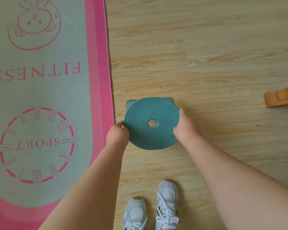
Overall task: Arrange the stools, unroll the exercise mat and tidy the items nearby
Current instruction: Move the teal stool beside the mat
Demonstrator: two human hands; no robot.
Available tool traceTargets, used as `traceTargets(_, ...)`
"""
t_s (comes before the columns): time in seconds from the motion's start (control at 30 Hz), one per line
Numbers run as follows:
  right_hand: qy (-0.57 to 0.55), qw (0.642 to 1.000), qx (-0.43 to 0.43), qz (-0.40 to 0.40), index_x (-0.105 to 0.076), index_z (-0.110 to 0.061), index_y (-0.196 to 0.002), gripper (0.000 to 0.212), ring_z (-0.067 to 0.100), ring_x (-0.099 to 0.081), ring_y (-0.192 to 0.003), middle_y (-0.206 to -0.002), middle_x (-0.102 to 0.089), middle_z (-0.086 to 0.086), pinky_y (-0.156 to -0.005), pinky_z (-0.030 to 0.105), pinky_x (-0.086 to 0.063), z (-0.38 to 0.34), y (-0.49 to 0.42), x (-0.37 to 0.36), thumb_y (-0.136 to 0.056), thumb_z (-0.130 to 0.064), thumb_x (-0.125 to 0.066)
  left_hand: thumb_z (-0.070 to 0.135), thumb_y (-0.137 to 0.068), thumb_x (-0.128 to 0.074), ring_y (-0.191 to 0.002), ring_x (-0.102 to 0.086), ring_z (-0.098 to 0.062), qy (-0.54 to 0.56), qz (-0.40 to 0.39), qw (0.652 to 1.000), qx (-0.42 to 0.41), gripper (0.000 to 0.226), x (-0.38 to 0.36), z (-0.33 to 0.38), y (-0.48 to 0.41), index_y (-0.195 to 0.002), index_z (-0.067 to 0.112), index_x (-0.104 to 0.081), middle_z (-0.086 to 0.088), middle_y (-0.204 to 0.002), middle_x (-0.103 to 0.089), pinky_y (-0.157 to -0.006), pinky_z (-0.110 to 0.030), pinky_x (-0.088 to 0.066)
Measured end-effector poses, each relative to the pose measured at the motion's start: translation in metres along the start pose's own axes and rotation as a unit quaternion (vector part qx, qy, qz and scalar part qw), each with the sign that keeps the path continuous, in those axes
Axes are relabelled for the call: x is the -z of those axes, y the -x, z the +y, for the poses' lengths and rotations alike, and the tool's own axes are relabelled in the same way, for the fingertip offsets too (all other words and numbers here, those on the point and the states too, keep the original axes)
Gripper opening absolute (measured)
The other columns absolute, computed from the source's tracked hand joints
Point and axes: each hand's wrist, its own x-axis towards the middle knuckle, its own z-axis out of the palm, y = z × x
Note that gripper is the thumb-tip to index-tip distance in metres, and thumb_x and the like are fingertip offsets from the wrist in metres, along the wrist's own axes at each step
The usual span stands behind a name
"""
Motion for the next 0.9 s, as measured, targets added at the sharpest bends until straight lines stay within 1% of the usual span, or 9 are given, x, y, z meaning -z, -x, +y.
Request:
traceTargets(0.13,-0.014,1.000,-0.001,-0.017,-0.033,-0.023,-0.141,0.061,0.032,-0.061,-0.101,-0.113,-0.063,0.007,-0.074,0.032,-0.046,-0.015,-0.036,-0.015,-0.086,-0.008,-0.056,0.002,-0.085,-0.037,-0.099,-0.066,-0.033,-0.007,0.014,1.000,-0.004,0.061,0.000,0.010,-0.030,-0.141,0.025,-0.046,-0.011,-0.124,-0.063,-0.088,-0.045,-0.055)
traceTargets(0.33,0.006,1.000,0.007,-0.003,-0.013,-0.028,-0.153,0.078,0.032,-0.059,-0.106,-0.117,-0.061,0.008,-0.073,0.032,-0.042,-0.029,-0.059,-0.024,-0.088,-0.007,-0.050,-0.002,-0.087,-0.036,-0.115,-0.060,-0.031,-0.028,0.018,0.999,-0.003,0.065,0.002,0.018,-0.046,-0.146,0.026,-0.038,-0.011,-0.133,-0.058,-0.096,-0.043,-0.051)
traceTargets(0.47,0.020,1.000,0.015,-0.016,-0.004,-0.024,-0.155,0.081,0.032,-0.058,-0.109,-0.123,-0.059,0.009,-0.079,0.034,-0.045,-0.032,-0.054,-0.022,-0.090,-0.007,-0.048,0.001,-0.091,-0.035,-0.111,-0.060,-0.032,-0.065,0.001,0.998,-0.007,0.067,-0.003,0.020,-0.032,-0.152,0.027,-0.022,-0.009,-0.136,-0.052,-0.093,-0.043,-0.052)
traceTargets(0.53,0.017,0.999,0.023,-0.019,-0.009,-0.023,-0.154,0.077,0.032,-0.055,-0.114,-0.130,-0.054,0.010,-0.087,0.037,-0.047,-0.033,-0.045,-0.016,-0.090,-0.006,-0.047,0.003,-0.091,-0.035,-0.113,-0.058,-0.032,-0.111,-0.002,0.994,-0.023,0.069,-0.006,0.026,-0.016,-0.153,0.028,-0.016,-0.009,-0.140,-0.049,-0.091,-0.040,-0.050)
traceTargets(0.6,0.011,0.999,0.031,-0.023,-0.015,-0.024,-0.153,0.075,0.032,-0.050,-0.122,-0.142,-0.043,0.009,-0.091,0.038,-0.046,-0.035,-0.032,-0.010,-0.089,-0.006,-0.049,0.004,-0.091,-0.034,-0.123,-0.051,-0.032,-0.167,-0.001,0.985,-0.044,0.070,-0.008,0.032,0.000,-0.154,0.027,-0.013,-0.008,-0.148,-0.041,-0.097,-0.041,-0.047)
traceTargets(0.67,0.019,0.998,0.043,-0.037,-0.018,-0.025,-0.152,0.074,0.031,-0.048,-0.123,-0.144,-0.036,0.007,-0.086,0.036,-0.045,-0.034,-0.018,-0.002,-0.089,-0.008,-0.052,0.006,-0.091,-0.034,-0.124,-0.050,-0.033,-0.211,-0.008,0.976,-0.057,0.070,-0.009,0.038,0.018,-0.154,0.026,-0.012,-0.006,-0.153,-0.032,-0.098,-0.044,-0.047)
traceTargets(0.73,0.021,0.997,0.058,-0.045,-0.025,-0.026,-0.148,0.068,0.031,-0.050,-0.119,-0.138,-0.040,0.006,-0.080,0.034,-0.043,-0.030,0.000,0.012,-0.088,-0.009,-0.053,0.009,-0.092,-0.035,-0.127,-0.048,-0.032,-0.248,-0.028,0.966,-0.068,0.068,-0.011,0.045,0.040,-0.154,0.026,-0.013,-0.003,-0.158,-0.023,-0.098,-0.042,-0.047)
traceTargets(0.8,0.026,0.996,0.072,-0.043,-0.033,-0.025,-0.144,0.062,0.032,-0.050,-0.120,-0.134,-0.043,0.006,-0.083,0.035,-0.045,-0.023,0.016,0.028,-0.088,-0.011,-0.055,0.014,-0.095,-0.036,-0.137,-0.037,-0.028,-0.288,-0.044,0.952,-0.098,0.063,-0.012,0.049,0.061,-0.154,0.025,-0.016,-0.001,-0.159,-0.020,-0.105,-0.039,-0.039)
traceTargets(0.9,0.039,0.996,0.065,-0.039,-0.028,-0.024,-0.148,0.066,0.029,-0.041,-0.130,-0.146,-0.037,0.006,-0.096,0.039,-0.044,-0.009,0.044,0.055,-0.089,-0.016,-0.057,0.021,-0.099,-0.036,-0.144,-0.023,-0.025,-0.354,-0.069,0.920,-0.155,0.056,-0.012,0.060,0.092,-0.152,0.022,-0.020,-0.002,-0.159,-0.021,-0.114,-0.039,-0.026)
